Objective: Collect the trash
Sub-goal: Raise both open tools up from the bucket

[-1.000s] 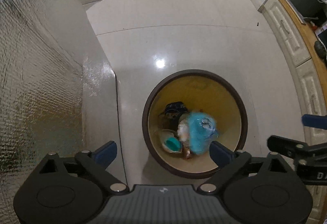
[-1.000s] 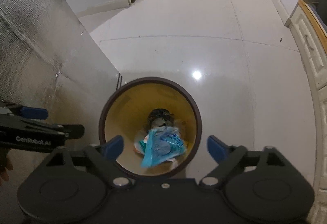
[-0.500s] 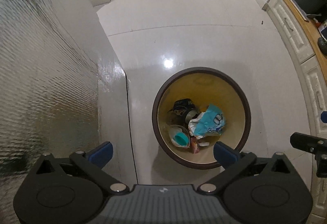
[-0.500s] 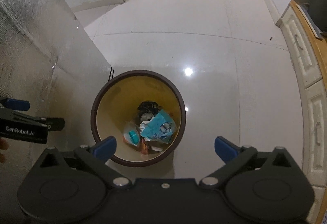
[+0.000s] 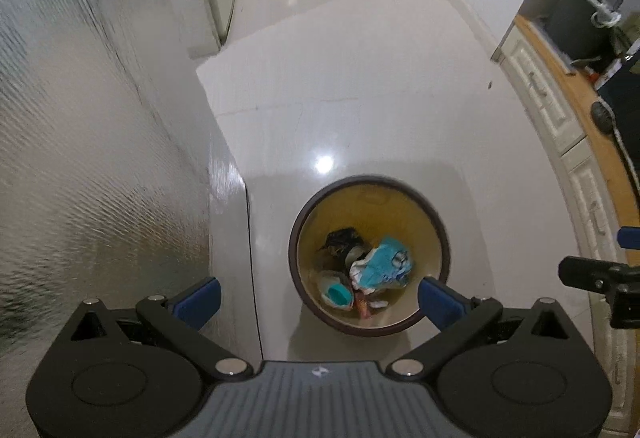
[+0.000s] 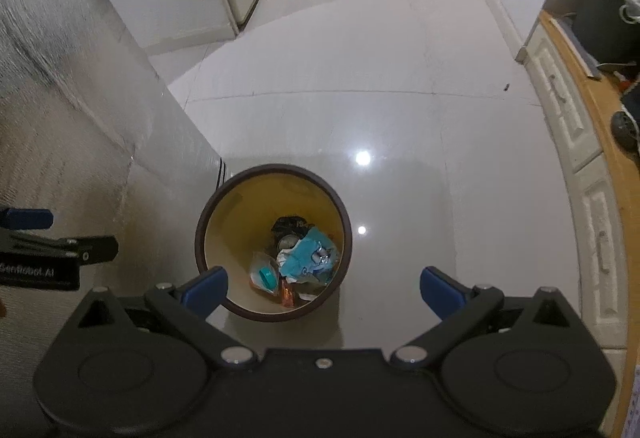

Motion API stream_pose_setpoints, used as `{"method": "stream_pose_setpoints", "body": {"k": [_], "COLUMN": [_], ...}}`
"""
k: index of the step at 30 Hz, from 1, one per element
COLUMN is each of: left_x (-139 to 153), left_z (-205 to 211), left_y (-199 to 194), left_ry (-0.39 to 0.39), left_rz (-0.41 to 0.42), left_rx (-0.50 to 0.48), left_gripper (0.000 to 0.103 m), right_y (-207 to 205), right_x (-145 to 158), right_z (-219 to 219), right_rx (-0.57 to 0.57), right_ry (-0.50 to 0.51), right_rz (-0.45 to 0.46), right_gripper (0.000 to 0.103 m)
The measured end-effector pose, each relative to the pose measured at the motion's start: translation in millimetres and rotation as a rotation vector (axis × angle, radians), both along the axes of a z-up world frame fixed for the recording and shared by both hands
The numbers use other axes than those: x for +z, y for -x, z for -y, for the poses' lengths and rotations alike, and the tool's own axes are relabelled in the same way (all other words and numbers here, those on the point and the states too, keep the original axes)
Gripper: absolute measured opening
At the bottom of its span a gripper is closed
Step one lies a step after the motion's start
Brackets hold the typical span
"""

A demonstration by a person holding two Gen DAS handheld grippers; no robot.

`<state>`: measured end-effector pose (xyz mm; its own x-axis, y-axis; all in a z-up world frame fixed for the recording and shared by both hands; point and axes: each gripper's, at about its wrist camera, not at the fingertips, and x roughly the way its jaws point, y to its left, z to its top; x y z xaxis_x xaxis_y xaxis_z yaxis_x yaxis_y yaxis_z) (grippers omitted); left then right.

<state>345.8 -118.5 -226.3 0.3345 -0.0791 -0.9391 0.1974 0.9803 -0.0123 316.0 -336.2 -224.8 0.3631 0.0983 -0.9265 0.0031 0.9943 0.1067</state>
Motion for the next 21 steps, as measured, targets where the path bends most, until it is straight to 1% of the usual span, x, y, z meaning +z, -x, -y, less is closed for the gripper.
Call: {"method": "stream_pose_setpoints", "body": {"k": [3,9,13,16,21], "left_x": [23.6,63.4,86.2,98.3,122.5], "left_z": [7.9,17.8,17.8,17.0,10.0], "left_y": [11.4,37.8,57.3,71.7,100.3], "left_ry": [-0.009,-0.012,-0.013,-0.016,0.020], "left_rz": [0.051,0.143,0.196,0.223,0.264], "left_rx": [-0.010,-0.033,-0.024,-0.015,-0.008], "left_gripper": [0.103,0.103,0.103,0.103,0.103], "right_y": [9.1,32.2,50.0,66.3,95.3], "right_x": [18.7,54.6,78.4,93.6,118.1], "right_z": [5.0,10.1,8.1,1.3,-9.5], "right_rx": [-0.024,-0.065,-0.051,-0.037,-0.024], "right_ry": [-0.014,0.000,0.020,0.026,0.044], "right_rz": [0.037,0.097,0.143,0.152,0.224], "right_gripper": [0.103,0.103,0.103,0.103,0.103]}}
